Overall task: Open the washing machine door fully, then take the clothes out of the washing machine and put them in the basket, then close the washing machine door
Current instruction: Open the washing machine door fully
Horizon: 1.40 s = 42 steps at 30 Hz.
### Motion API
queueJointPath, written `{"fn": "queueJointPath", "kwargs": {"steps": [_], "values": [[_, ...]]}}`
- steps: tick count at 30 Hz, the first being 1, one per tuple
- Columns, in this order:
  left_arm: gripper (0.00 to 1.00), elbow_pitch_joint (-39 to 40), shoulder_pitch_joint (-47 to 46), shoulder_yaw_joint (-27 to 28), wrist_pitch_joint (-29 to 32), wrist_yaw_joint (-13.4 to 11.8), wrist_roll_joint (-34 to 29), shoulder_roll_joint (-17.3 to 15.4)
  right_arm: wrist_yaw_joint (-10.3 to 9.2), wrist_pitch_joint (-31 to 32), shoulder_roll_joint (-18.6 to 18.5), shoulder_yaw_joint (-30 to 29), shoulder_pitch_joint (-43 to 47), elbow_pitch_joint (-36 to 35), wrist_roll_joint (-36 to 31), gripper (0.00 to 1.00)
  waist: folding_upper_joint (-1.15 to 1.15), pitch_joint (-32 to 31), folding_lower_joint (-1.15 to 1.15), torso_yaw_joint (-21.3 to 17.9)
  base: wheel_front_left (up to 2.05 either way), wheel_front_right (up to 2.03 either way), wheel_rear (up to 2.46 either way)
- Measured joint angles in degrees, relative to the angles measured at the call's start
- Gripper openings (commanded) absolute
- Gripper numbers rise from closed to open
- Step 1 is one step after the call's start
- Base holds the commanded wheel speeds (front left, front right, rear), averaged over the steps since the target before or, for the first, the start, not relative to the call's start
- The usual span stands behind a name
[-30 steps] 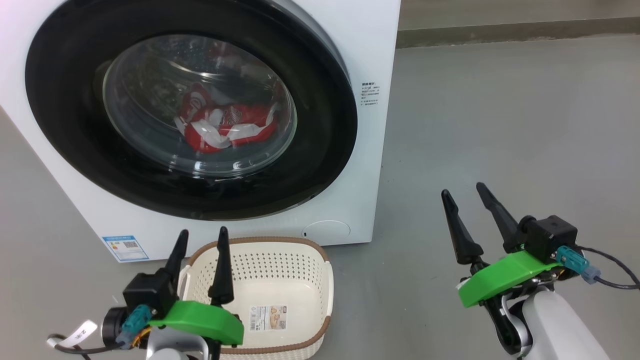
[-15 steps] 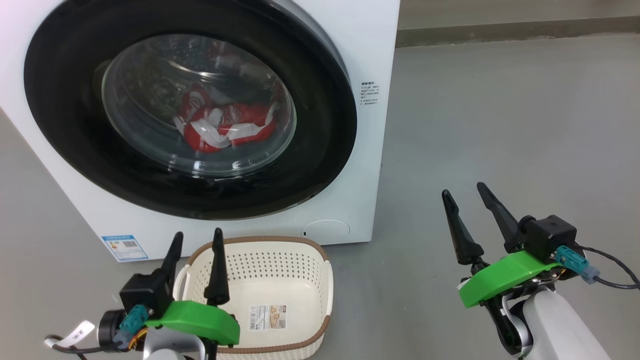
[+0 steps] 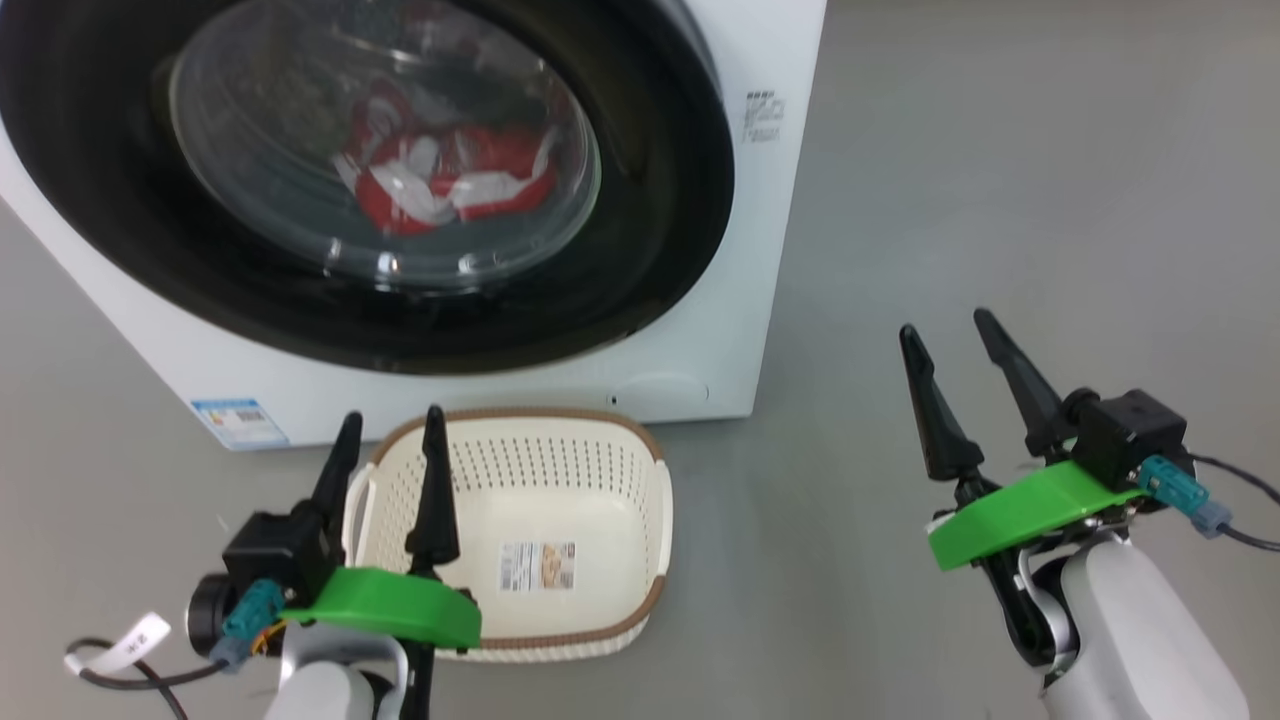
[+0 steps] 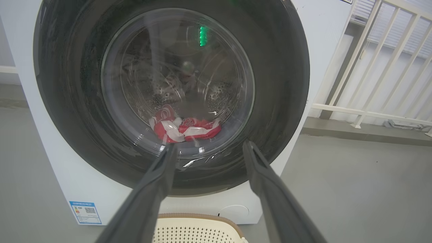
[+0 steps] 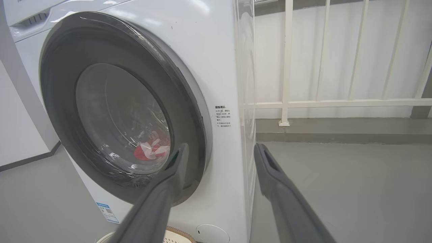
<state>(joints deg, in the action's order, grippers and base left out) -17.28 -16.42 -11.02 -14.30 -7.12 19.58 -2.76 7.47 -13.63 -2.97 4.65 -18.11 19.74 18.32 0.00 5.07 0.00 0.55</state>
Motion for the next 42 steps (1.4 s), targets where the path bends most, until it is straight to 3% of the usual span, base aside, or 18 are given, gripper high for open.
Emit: {"fn": "queueJointPath", "kwargs": {"steps": [8,9,11,12,28,42], "values": [[1.0,2.47,-2.86,-0.33,0.0,-0.45,-0.34,0.01,0.0,-0.09,-0.03,-0.54,-3.35,-2.16,-0.05,1.0,0.0,5.67,0.0,0.67,0.0,0.0,0.0],[1.0,2.76,-3.26,-0.36,0.0,-0.45,-0.46,0.0,0.0,-0.13,-0.05,-0.57,-4.02,-2.45,0.02,0.59,0.0,6.52,0.0,0.78,0.0,0.0,0.0],[1.0,3.37,-4.0,-0.42,0.0,-0.45,-0.48,0.01,0.0,-0.51,-0.07,-0.57,-5.45,-2.83,1.48,0.24,0.0,8.11,0.0,1.0,0.0,0.0,0.0],[1.0,3.63,-4.27,-0.46,-0.01,-0.45,-0.57,0.01,0.0,-0.52,-0.09,-0.55,-6.2,-2.94,2.11,0.0,0.0,8.89,0.0,1.12,0.0,0.0,0.0],[1.0,7.24,-5.92,-1.36,-0.15,-0.36,-1.51,0.19,0.0,-0.12,-0.43,2.1,-19.54,1.44,27.6,0.0,0.0,15.73,0.0,3.9,0.0,0.0,0.0],[1.0,9.98,-6.34,-1.29,-0.2,0.59,-2.08,0.46,-0.01,9.58,-0.67,0.54,-29.82,3.83,45.28,0.0,0.0,19.17,0.0,6.61,0.0,0.0,0.0]]}}
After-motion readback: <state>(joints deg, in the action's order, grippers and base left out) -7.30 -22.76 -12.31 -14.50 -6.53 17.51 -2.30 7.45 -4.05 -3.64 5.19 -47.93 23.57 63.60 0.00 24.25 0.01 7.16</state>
